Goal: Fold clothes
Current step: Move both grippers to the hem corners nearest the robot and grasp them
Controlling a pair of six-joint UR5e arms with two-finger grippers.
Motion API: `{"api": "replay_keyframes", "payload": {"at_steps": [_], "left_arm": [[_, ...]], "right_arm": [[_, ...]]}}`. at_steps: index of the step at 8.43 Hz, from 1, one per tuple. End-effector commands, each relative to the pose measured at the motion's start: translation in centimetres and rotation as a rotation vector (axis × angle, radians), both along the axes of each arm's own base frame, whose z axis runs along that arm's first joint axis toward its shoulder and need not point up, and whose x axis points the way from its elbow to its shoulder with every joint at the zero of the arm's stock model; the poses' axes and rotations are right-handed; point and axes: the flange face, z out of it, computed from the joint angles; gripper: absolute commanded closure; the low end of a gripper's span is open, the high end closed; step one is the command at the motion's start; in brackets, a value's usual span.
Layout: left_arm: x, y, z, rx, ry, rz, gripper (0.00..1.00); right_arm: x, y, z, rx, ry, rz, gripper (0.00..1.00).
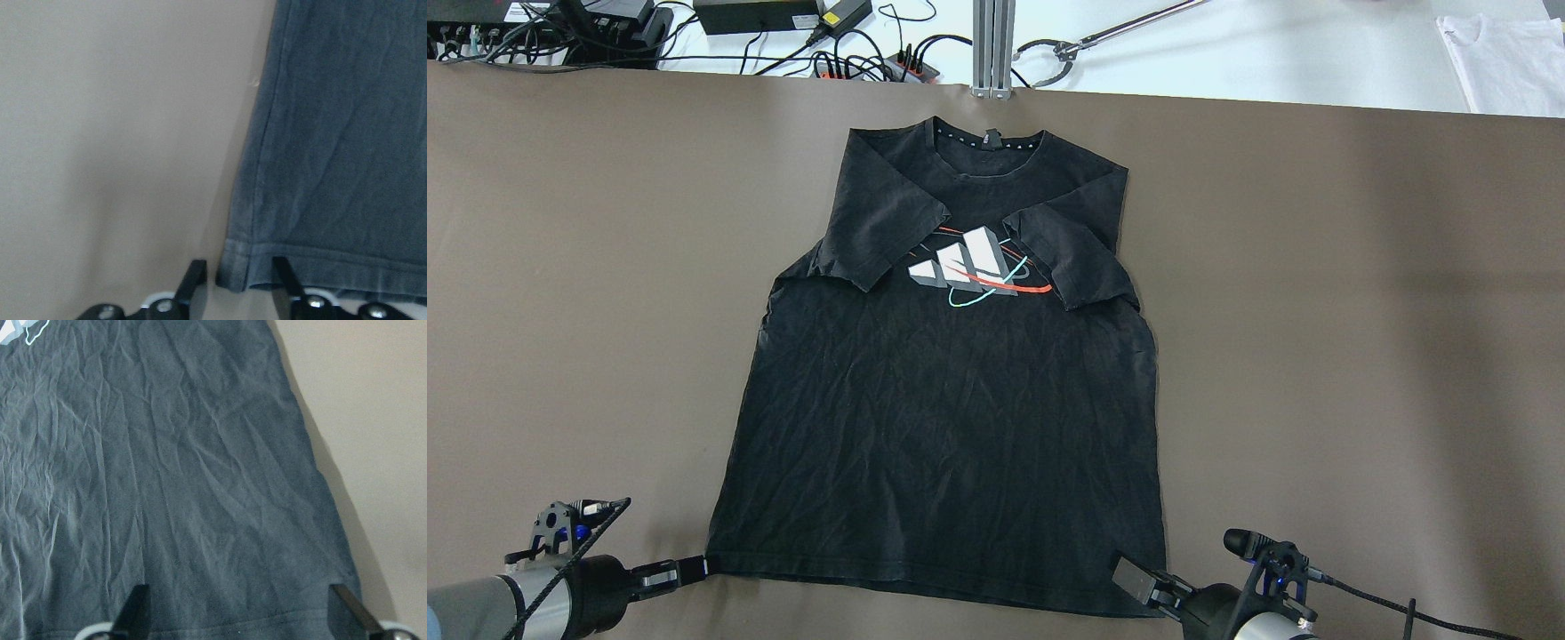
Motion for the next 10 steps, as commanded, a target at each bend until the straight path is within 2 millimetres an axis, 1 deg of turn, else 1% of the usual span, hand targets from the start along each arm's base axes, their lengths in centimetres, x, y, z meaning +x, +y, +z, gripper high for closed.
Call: {"api": "replay_keyframes", "payload": {"at_steps": [1,2,3,4,5,7,8,9,10], "left_arm": [[0.7,-0.2,-0.7,0.0,-0.014,-0.001,0.53],[1.2,-0.3,-1.1,0.002,-0.01,-0.004,0.53],[1.2,-0.3,-1.1,0.001,-0.014,-0.004,0.53],[1.2,-0.4,-1.1,0.001,-0.015,-0.005,0.67],[0.9,-0.6,-1.4,0.001,-0.01,-0.008,1.0],[0.3,-0.6,-1.9,0.004,-0.001,-0.012,1.0],[0.4,-0.6,-2.0,0.005,0.0,-0.011,1.0],[0.4,-0.6,-2.0,0.005,0.0,-0.011,1.0],[0.4,-0.5,-2.1,0.005,0.002,-0.011,1.0]], "right_arm": [[0.0,-0.1,0.0,0.0,0.0,0.002,0.06],[0.0,0.0,0.0,0.001,0.001,0.0,0.06],[0.0,0.0,0.0,0.0,0.0,0.001,0.06],[0.0,0.0,0.0,0.0,0.0,0.001,0.06],[0.0,0.0,0.0,0.0,0.0,0.001,0.06],[0.1,0.0,0.2,0.001,0.003,0.003,0.06],[0.5,0.0,1.2,-0.001,0.028,0.003,0.07],[0.8,0.0,3.0,-0.002,0.075,0.004,0.08],[0.4,0.1,5.0,-0.004,0.117,0.003,0.08]]}}
